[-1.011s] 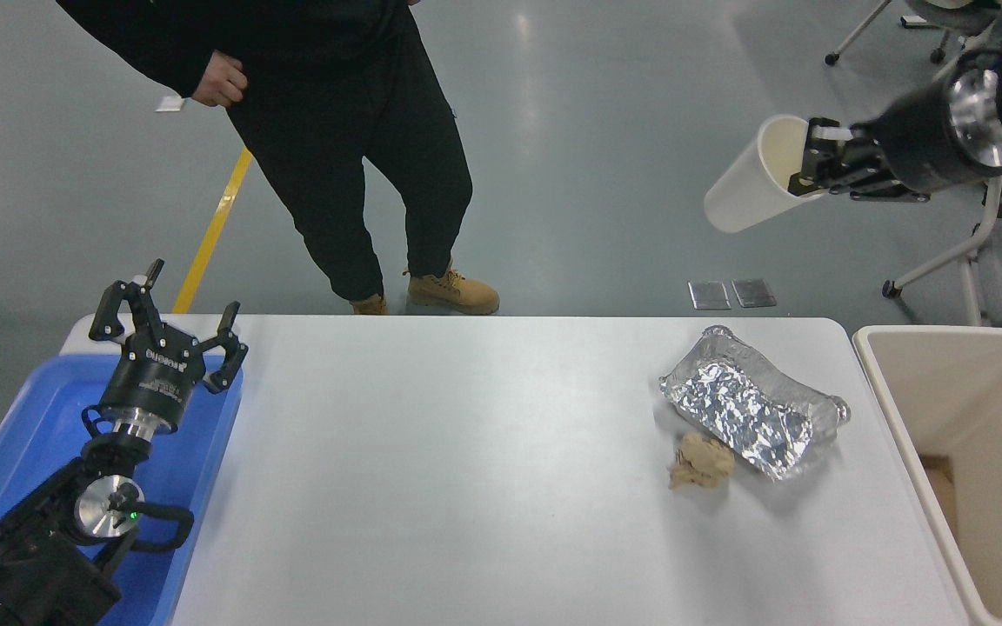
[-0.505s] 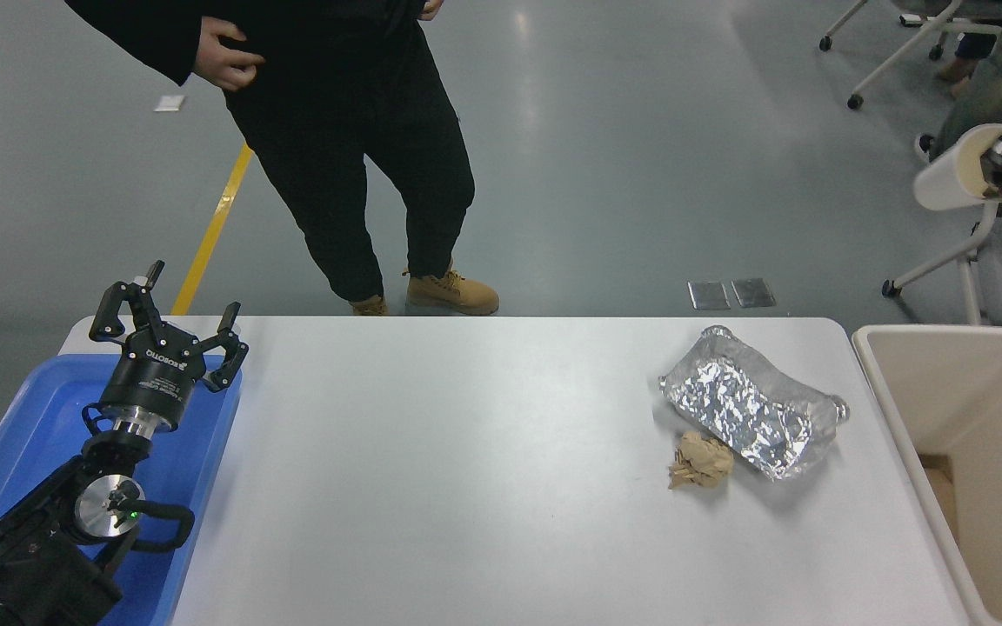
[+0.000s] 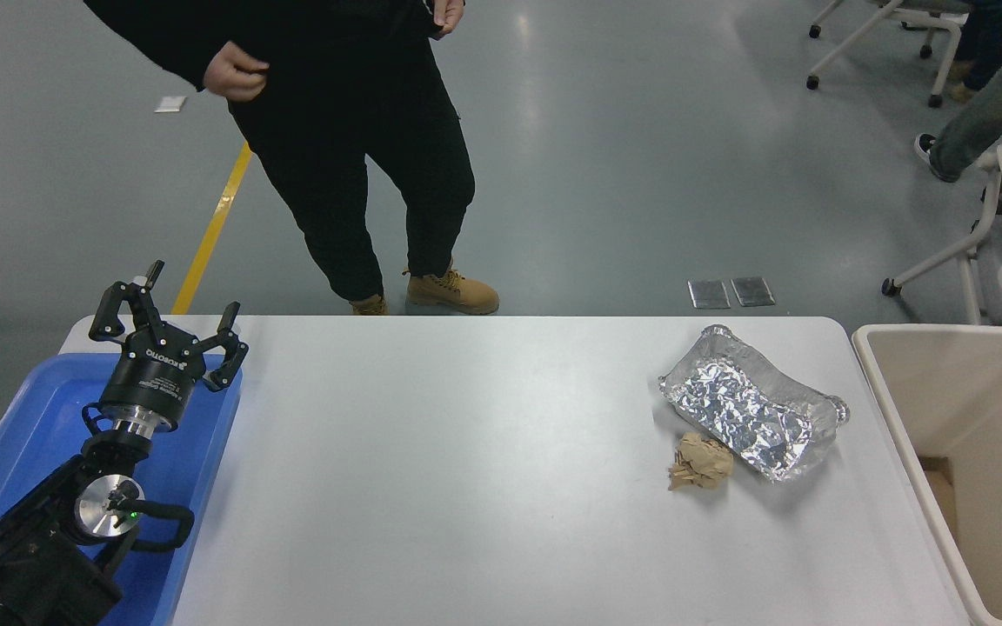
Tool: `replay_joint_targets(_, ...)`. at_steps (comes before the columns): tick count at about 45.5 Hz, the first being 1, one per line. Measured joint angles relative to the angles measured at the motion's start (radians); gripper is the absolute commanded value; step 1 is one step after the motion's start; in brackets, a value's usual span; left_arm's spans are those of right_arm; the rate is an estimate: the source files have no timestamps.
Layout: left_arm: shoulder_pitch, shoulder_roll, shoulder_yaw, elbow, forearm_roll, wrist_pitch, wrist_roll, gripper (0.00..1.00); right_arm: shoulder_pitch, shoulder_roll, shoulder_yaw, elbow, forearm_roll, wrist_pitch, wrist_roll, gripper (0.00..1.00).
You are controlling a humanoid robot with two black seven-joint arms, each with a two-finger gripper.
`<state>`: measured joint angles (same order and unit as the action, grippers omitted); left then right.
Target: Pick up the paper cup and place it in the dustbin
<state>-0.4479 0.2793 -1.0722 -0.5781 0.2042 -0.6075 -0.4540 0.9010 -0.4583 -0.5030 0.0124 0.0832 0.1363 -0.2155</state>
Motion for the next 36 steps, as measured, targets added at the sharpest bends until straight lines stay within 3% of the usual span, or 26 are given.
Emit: replay_joint_targets(36,0.0,0.0,0.0,0.0,0.0,0.0,0.0,0.98,-0.254,0.093,0.141,-0.019,0.052,-0.135,-0.019,0.0)
